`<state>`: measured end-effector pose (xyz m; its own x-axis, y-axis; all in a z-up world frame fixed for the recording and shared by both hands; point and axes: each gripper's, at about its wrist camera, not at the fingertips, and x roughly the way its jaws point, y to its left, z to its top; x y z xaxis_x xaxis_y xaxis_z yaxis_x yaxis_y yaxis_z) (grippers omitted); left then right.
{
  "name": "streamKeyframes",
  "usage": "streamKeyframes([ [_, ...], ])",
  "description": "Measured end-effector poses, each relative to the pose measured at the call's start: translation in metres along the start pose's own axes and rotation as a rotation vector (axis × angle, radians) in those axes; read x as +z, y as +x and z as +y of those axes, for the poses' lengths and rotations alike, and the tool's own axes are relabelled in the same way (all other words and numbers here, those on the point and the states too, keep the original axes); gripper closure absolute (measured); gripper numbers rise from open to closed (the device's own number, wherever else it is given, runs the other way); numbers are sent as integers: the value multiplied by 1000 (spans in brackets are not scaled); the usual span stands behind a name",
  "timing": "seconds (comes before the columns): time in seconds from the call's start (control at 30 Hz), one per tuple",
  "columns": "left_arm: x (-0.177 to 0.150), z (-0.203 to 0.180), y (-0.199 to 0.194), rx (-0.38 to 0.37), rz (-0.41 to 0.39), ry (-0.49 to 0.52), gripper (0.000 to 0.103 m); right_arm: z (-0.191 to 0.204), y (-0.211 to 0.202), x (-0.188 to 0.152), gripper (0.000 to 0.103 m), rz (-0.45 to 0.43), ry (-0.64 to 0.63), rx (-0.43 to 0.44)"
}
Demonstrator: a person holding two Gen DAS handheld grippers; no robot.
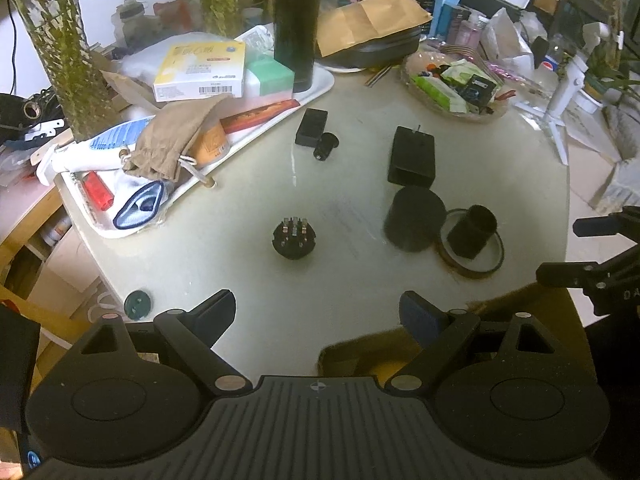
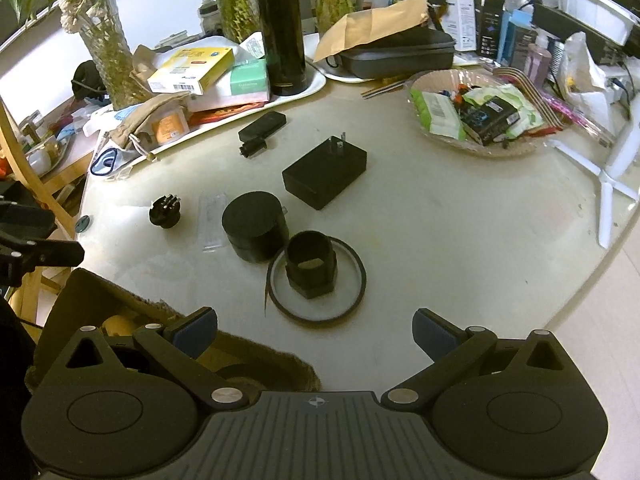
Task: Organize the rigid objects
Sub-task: 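Withdraw both tools from the box toward the remaining black items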
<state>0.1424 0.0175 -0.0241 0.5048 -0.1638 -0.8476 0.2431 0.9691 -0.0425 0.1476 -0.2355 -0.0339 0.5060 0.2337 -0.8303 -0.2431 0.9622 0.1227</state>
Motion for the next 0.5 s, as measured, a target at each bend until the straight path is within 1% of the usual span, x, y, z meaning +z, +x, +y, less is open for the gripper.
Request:
streamKeyframes([
  [0.5, 16, 9, 36, -2, 34, 42, 13, -2, 32, 15, 0, 13, -43, 40],
])
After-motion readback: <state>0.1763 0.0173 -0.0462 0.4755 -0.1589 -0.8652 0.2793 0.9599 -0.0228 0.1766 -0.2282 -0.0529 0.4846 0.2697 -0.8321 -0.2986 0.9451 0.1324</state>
